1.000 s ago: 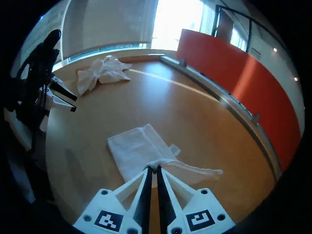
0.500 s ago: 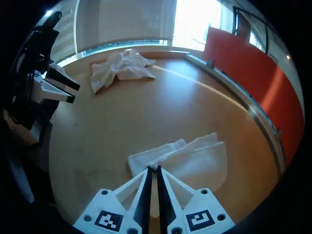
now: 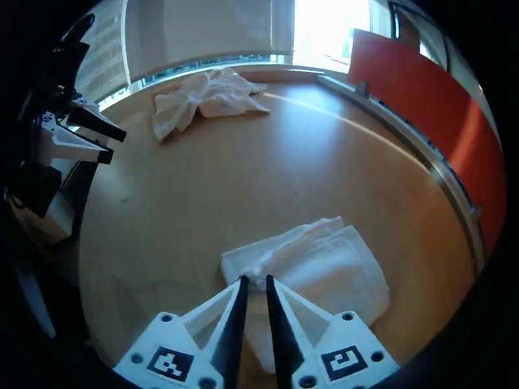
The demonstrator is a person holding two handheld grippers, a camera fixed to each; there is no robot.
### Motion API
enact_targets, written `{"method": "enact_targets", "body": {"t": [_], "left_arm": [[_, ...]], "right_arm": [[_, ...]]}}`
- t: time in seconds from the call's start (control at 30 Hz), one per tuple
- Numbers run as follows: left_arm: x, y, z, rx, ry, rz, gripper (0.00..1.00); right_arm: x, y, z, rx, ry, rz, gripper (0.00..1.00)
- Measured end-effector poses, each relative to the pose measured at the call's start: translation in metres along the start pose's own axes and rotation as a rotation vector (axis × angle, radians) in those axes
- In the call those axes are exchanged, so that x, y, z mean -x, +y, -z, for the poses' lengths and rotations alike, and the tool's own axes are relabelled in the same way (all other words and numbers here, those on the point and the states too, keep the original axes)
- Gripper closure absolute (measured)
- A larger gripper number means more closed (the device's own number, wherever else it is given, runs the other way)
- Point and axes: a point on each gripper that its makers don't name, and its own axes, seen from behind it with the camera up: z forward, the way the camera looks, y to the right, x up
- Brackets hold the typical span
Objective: Fold towel
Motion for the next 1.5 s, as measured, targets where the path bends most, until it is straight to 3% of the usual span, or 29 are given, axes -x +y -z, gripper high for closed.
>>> {"method": "enact_targets", "body": {"t": [0.1,0.2,0.7,1.03,1.5], "left_arm": [[-0.002,0.001,-0.001,0.001,0.001,-0.003,0.11],[-0.004,0.001,-0.002,-0.002,0.003,-0.009,0.11],[-0.006,0.005,-0.007,0.0,-0.001,-0.012,0.11],[-0.006,0.011,-0.01,0.008,-0.004,-0.023,0.11],[-0.004,0.016,-0.011,0.015,-0.007,-0.026,0.11]], "right_arm": [[0.003,0.003,0.004,0.013,0.003,-0.015,0.32],[0.008,0.006,0.009,0.029,0.006,-0.03,0.3],[0.059,0.01,0.038,0.1,-0.029,-0.141,0.3],[0.078,0.01,0.042,0.13,-0.043,-0.214,0.3],[0.096,0.007,0.03,0.141,-0.054,-0.267,0.57]]}}
